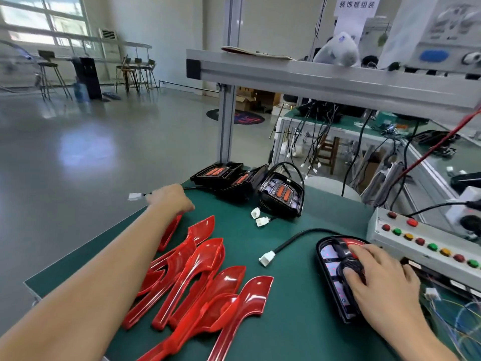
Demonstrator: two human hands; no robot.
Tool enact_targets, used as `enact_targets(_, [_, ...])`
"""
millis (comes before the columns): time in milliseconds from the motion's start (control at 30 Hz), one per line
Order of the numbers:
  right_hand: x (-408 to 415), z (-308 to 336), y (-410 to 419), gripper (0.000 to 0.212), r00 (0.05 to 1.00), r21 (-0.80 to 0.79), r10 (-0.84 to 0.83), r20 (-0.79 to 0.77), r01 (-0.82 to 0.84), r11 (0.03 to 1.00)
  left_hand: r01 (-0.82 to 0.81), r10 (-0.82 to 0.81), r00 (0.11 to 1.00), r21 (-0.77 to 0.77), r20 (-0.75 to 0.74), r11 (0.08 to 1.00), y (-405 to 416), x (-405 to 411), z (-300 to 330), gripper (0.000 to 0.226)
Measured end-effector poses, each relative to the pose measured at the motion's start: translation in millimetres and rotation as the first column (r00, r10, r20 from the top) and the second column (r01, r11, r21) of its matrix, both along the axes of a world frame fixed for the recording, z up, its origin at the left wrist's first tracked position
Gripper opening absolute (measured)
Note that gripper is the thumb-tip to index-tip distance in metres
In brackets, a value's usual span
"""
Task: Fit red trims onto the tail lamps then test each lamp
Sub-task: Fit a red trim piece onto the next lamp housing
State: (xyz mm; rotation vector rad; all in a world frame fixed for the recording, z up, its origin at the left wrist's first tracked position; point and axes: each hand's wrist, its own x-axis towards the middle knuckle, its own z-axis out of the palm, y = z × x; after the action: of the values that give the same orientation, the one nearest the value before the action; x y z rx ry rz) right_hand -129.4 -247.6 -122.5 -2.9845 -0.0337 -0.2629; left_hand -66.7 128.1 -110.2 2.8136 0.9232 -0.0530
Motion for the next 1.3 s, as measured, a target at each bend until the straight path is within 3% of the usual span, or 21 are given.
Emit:
enact_targets(133, [0.4,-1.6,2.2,0.045,1.0,-0.002,0.007,0.002,-0.007,1.0,-0.009,0.01,1.0,0.048,-0.007,0.999,2.1,-1.2,-21.2,0.023])
enact_targets(500, [-1.6,-5.5,-5.6,0.039,1.0,0.038,0.021,0.021,-0.022,0.999,-0.046,0.031,0.982,0.075,0.188,0.996,-6.1,3.8,-32.3,0.01])
enact_targets(633, [-1.9,-4.3,-8.8,0.039,0.999,0.064,0.023,0.036,-0.025,0.998,-0.074,0.045,0.959,0.093,0.279,0.993,-13.3,7.5,-22.5,0.026])
enact_targets(833, [-2.1,1.0,-8.0,0.037,0.994,0.181,0.052,0.096,-0.069,0.981,0.027,0.006,0.752,-0.04,0.659,0.999,-40.9,16.8,16.7,0.022])
enact_targets(967, [-2.8,5.7,-4.1,0.036,0.985,0.219,0.092,0.149,-0.123,0.968,0.199,0.019,0.625,-0.183,0.781,0.963,-67.5,20.7,35.6,0.021])
enact_targets(1033, [-3.8,6.6,-2.5,0.035,0.981,0.22,0.11,0.161,-0.144,0.965,0.344,0.082,0.585,-0.338,0.807,0.876,-80.6,23.2,37.1,0.011])
enact_targets(1167, [-6.0,8.5,-2.7,0.035,0.976,0.229,0.119,0.182,-0.16,0.96,0.484,0.385,0.556,-0.664,0.737,0.57,-91.1,27.0,41.2,0.01])
enact_targets(1233, [-5.6,9.9,-3.1,0.035,0.974,0.244,0.123,0.19,-0.168,0.955,0.486,0.489,0.608,-0.78,0.626,0.395,-93.3,27.6,42.5,0.01])
enact_targets(1300, [-5.1,10.6,-0.3,0.033,0.97,0.262,0.146,0.196,-0.195,0.945,0.476,0.46,0.716,-0.849,0.526,0.23,-102.8,26.2,39.5,0.004])
